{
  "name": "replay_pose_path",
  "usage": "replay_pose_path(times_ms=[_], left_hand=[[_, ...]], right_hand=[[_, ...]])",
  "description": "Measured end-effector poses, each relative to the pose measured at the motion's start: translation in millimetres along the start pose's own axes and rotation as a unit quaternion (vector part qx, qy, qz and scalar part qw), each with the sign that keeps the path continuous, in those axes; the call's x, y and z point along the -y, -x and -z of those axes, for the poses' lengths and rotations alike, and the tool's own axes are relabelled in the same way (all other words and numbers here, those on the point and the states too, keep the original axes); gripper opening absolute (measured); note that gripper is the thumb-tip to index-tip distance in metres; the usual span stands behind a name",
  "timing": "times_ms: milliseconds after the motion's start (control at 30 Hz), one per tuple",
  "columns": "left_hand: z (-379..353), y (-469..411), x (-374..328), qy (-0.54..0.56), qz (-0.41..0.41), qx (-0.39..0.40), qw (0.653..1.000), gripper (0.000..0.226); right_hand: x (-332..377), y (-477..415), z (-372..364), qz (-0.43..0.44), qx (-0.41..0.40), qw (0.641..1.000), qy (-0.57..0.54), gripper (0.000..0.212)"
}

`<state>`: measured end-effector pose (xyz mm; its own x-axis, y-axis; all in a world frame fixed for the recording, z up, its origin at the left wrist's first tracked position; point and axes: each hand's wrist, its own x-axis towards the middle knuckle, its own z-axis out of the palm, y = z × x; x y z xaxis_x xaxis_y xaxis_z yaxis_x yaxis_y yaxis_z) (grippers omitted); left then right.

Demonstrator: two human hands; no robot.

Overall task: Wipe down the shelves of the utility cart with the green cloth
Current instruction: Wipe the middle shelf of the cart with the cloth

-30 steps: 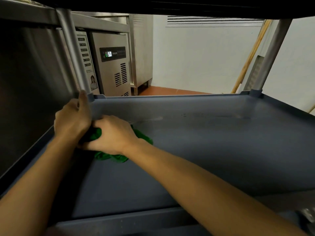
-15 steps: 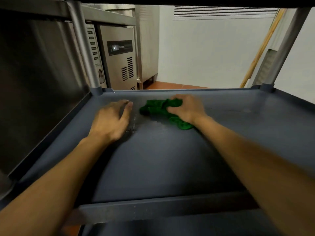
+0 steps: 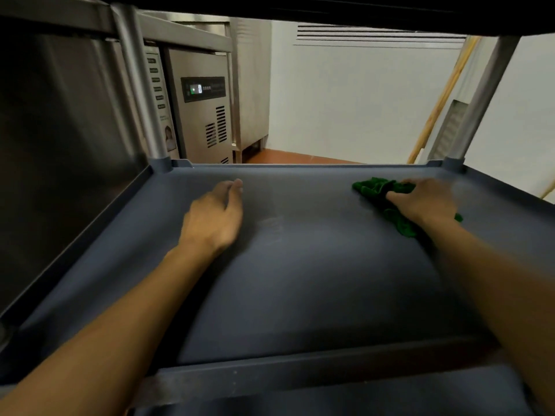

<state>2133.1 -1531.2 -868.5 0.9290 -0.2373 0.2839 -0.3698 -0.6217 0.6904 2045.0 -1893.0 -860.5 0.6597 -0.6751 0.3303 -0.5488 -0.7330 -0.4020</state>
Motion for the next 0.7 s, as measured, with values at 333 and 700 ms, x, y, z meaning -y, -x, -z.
replay_pose_path(times_ms=[333, 700], left_hand=[[-0.7, -5.6, -11.8, 0.031, 0.028, -0.011, 0.999, 0.059], [71.4, 12.6, -2.0, 0.201, 0.093, -0.147, 0.964, 0.043]], right_hand=[[166.7, 68.7, -49.0, 0.172, 0.109, 0.972, -0.114, 0.026], [278.7, 196.7, -46.4, 0.404, 0.317, 0.827, -0.23, 0.016]])
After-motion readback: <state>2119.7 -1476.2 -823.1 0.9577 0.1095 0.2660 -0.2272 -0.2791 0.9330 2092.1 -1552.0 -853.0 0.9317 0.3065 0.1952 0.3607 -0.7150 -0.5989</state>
